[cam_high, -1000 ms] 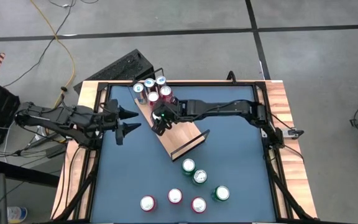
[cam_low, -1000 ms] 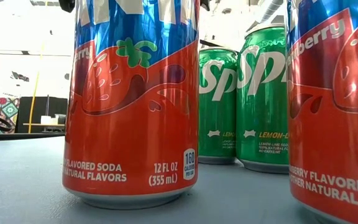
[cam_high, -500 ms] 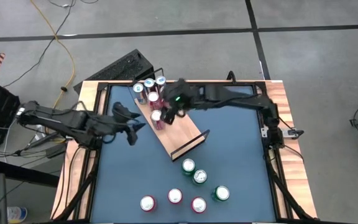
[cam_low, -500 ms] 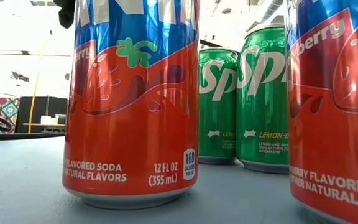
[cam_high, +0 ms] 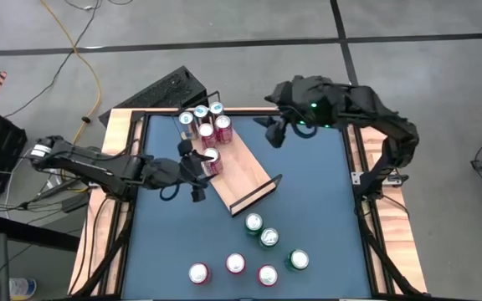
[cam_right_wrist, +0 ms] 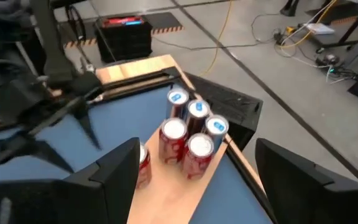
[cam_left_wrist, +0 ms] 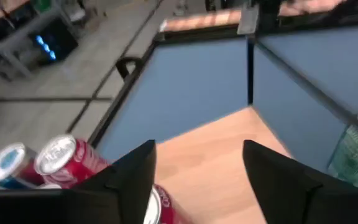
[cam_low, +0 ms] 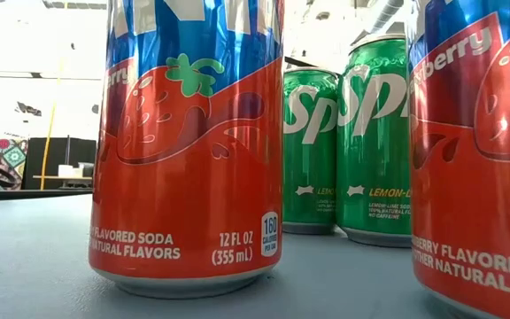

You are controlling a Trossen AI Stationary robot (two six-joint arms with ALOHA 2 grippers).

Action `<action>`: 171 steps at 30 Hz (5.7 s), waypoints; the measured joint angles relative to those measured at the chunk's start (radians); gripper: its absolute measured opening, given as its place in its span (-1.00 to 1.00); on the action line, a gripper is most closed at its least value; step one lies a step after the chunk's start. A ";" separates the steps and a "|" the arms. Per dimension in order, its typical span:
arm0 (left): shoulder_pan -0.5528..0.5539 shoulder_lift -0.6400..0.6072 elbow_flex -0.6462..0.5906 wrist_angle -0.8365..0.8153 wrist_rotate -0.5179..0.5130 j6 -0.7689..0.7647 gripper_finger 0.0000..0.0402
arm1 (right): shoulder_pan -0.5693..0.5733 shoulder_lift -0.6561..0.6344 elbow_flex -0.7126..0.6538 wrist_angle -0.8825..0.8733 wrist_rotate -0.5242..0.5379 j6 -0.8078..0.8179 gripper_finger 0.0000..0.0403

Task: Place canned beverage on shelf
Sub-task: Put the red white soda can on the shelf aligned with the other red white soda cans

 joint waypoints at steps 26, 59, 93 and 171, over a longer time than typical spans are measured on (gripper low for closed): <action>0.238 0.180 0.018 -0.063 0.101 0.040 0.59 | 0.014 -0.049 -0.002 -0.179 0.018 -0.001 0.49; 0.281 0.105 0.017 -0.304 0.224 -0.068 0.40 | 0.014 -0.049 -0.002 -0.227 -0.001 -0.027 0.48; 0.589 -0.032 -0.005 -0.388 0.554 0.476 0.39 | 0.014 -0.049 -0.002 -0.261 -0.008 0.019 0.48; 0.803 -0.015 -0.114 -0.175 0.692 0.491 0.60 | 0.013 -0.049 -0.002 -0.260 -0.039 0.053 0.48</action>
